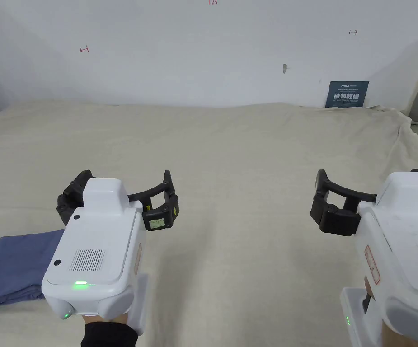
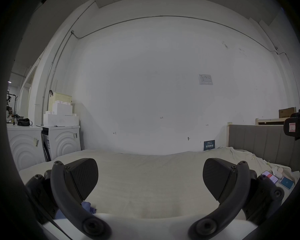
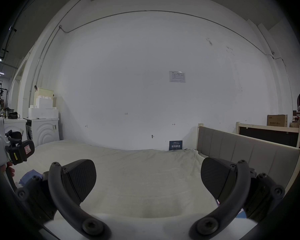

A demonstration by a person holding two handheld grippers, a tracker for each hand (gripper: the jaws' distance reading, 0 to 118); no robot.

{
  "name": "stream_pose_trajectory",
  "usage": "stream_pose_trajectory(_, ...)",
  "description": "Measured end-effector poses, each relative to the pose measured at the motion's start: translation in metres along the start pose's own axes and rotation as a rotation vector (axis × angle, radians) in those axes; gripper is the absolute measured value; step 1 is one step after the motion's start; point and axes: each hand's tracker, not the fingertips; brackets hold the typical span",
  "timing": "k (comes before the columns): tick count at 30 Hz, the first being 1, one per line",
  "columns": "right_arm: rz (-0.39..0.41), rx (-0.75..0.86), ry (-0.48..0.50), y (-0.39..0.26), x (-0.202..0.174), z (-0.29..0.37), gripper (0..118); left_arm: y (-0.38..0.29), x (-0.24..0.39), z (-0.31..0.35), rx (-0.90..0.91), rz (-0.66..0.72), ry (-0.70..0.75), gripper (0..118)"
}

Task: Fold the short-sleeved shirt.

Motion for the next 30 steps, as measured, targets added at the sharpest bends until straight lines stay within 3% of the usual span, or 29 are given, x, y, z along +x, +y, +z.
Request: stream_pose_trajectory(30,-0.001,0.008,-0.009,-0.0007,0.0028,-0.0015,118,0.0,0.0,0.0001,0.001,-0.003,0.003,118)
